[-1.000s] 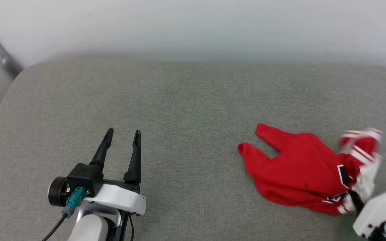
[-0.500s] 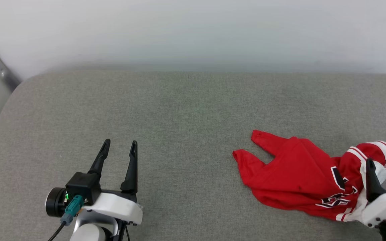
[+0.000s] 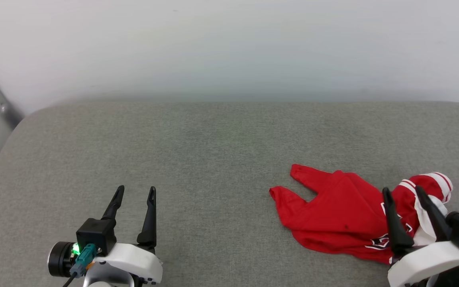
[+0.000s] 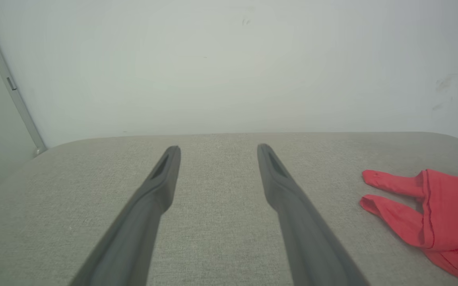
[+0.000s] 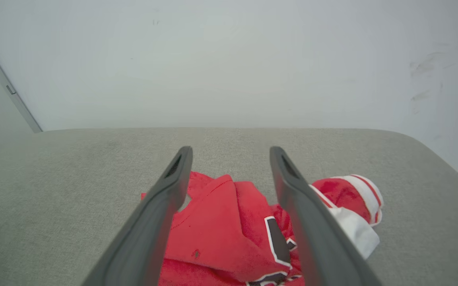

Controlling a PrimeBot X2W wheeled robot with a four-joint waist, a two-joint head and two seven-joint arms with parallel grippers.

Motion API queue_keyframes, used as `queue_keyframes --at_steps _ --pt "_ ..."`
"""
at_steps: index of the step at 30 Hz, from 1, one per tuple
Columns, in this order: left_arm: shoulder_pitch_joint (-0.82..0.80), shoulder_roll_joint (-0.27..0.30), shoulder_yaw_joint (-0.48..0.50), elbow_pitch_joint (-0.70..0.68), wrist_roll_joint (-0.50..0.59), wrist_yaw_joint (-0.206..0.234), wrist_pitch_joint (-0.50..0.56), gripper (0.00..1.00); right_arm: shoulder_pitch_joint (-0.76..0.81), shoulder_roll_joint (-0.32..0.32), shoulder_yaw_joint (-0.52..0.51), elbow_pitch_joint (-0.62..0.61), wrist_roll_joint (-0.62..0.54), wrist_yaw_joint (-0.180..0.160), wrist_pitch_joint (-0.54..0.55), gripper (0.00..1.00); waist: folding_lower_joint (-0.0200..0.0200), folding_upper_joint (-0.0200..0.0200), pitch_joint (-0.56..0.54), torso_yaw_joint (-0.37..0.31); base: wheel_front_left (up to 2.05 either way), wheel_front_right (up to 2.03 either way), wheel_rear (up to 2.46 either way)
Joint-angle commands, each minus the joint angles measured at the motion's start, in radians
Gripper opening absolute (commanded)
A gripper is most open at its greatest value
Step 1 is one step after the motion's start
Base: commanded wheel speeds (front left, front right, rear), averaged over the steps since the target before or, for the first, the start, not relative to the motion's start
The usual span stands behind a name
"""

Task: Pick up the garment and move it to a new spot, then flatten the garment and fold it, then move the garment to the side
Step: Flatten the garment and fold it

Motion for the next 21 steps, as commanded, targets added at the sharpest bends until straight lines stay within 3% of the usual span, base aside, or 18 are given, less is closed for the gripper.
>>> queue_keyframes --at_steps 1,6,13,17,21 --pt "0.007 0.007 -0.002 -0.003 -0.002 0.002 0.006 1.00 0.020 0.002 0.007 -0.012 0.004 -0.001 0.005 1.00 0.0001 0.0000 -0.002 -0.010 0.00 0.00 0.00" --pt "-0.022 0.008 -0.020 -0.005 -0.002 -0.011 0.026 1.00 0.048 0.002 0.023 -0.044 0.013 -0.001 0.018 1.00 0.0001 0.0000 0.005 -0.040 0.00 0.00 0.00" --pt "-0.164 -0.028 -0.119 -0.013 0.002 -0.103 0.096 1.00 0.020 0.002 0.041 -0.066 0.016 -0.001 0.021 1.00 0.0001 0.0000 0.061 -0.097 0.00 0.00 0.00" --pt "-0.291 -0.046 -0.204 0.015 0.007 -0.162 0.188 1.00 -0.005 0.002 0.057 -0.065 0.021 -0.001 0.006 1.00 0.0001 0.0000 0.103 -0.138 0.00 0.00 0.00" --pt "-0.394 -0.047 -0.290 0.060 -0.016 -0.191 0.308 1.00 -0.026 0.002 0.073 -0.058 0.027 -0.001 -0.009 1.00 0.0001 0.0000 0.143 -0.181 0.00 0.00 0.00"
